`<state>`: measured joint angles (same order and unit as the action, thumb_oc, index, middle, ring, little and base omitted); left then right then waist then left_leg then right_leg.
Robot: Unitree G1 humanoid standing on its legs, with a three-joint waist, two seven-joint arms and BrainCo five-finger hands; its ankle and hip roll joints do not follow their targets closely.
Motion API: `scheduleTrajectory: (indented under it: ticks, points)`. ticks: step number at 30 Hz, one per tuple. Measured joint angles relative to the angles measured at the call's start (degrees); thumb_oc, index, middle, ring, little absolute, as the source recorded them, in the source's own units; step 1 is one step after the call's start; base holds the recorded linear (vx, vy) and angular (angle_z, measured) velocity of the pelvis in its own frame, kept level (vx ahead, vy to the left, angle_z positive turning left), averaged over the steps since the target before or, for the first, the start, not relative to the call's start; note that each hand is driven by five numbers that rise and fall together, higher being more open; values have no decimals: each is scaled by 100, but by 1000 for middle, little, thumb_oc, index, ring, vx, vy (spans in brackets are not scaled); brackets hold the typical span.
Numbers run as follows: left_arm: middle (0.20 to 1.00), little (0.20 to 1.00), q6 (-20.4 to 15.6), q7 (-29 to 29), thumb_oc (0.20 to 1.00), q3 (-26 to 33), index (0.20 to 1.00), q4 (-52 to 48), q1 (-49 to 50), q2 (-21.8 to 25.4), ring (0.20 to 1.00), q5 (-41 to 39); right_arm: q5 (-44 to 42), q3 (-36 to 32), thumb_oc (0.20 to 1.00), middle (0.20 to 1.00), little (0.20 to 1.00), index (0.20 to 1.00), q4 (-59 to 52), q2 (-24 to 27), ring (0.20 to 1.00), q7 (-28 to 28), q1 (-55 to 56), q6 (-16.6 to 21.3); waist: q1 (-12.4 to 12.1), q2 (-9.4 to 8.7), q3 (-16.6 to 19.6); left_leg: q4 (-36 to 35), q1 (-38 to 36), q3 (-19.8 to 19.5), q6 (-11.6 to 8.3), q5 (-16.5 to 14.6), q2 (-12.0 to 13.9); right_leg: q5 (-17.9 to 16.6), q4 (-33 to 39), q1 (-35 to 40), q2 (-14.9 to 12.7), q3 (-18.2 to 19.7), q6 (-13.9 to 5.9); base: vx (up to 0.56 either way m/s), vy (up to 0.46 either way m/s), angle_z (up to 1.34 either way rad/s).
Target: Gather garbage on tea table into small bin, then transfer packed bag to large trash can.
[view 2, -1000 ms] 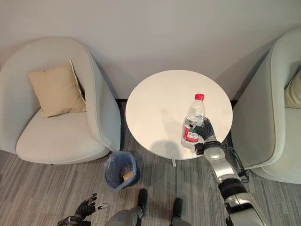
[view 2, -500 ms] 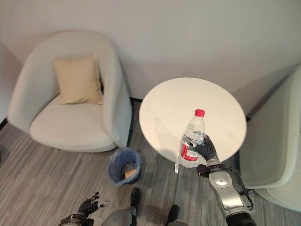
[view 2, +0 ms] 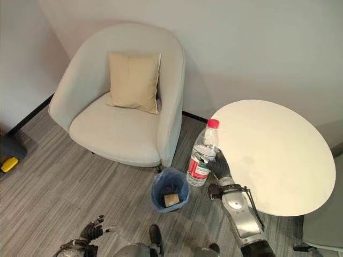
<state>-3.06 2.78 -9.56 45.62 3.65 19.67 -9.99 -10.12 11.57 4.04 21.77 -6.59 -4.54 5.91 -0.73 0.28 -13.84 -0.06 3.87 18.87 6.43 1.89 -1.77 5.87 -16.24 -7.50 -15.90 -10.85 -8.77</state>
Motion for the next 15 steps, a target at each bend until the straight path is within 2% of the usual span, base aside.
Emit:
scheduleTrajectory:
  ticks: [1,3,4,5,8,9,10,13,14,15]
  points:
    - [1000,1000,3,0,1000,71,1000,16,31,5,1000,0,5,119,200,200,200,200,-3,36,200,18,-77,7,29,-8,-4,-108,-34,-3,-40,5,-11,1,133,-179,238,347,-6,11,-8,4]
    - [1000,1000,0,-3,1000,61,1000,19,12,-11,1000,1,5,151,200,200,200,200,3,64,200,97,-98,15,51,-30,-76,-135,1,-70,-40,32,-42,-309,404,-377,413,333,205,9,-46,17]
    - [1000,1000,0,-8,1000,65,1000,10,25,-42,1000,-2,5,191,200,200,200,200,17,86,200,127,-93,13,29,-9,-119,-111,15,-187,-141,108,-44,-425,480,-379,517,377,232,-24,-96,57]
    - [1000,1000,0,-27,1000,65,1000,-57,6,-94,1000,-2,6,255,200,200,200,200,13,177,200,210,-24,14,103,65,-185,-107,140,-492,-289,229,10,-518,619,-254,715,598,267,-31,-96,80]
    - [1000,1000,-13,-42,1000,64,1000,-55,38,-208,1000,-3,208,441,200,200,200,200,99,618,200,379,-63,-4,-19,230,-292,-125,275,-635,-458,346,164,-629,846,-200,846,341,442,-83,-86,44]
    - [1000,1000,-8,-43,1000,62,1000,-56,89,-210,1000,-3,374,632,200,200,200,200,193,901,200,438,-313,-10,-36,337,-349,-77,468,-699,-511,383,232,-638,822,-359,899,269,488,-116,-62,9]
    - [1000,1000,-2,-39,1000,57,1000,-59,72,-219,1000,-6,463,646,200,200,200,200,238,975,200,444,-431,-7,-67,389,-407,-23,608,-723,-528,406,256,-649,768,-477,922,254,501,-147,-48,7]
    - [1000,1000,-11,-19,1000,-95,1000,-97,-237,-191,1000,-14,592,862,200,200,200,200,662,1066,200,412,-1125,-27,-113,460,-741,359,1108,-793,-528,413,290,-552,193,-1038,873,196,560,-153,-46,10]
    - [1000,1000,-34,43,1000,-233,1000,-207,-516,-138,1000,-13,688,1070,200,200,200,200,961,1113,200,335,-1631,-41,-75,402,-922,687,1497,-874,-540,378,291,-407,-171,-1439,798,166,637,-121,-39,43]
    - [1000,1000,-55,69,1000,-329,1000,-242,-861,-163,1000,-18,757,1111,200,200,200,200,1089,1126,200,287,-1891,-57,-159,462,-1176,780,1668,-927,-558,373,289,-328,-466,-1619,762,91,651,-177,-56,41]
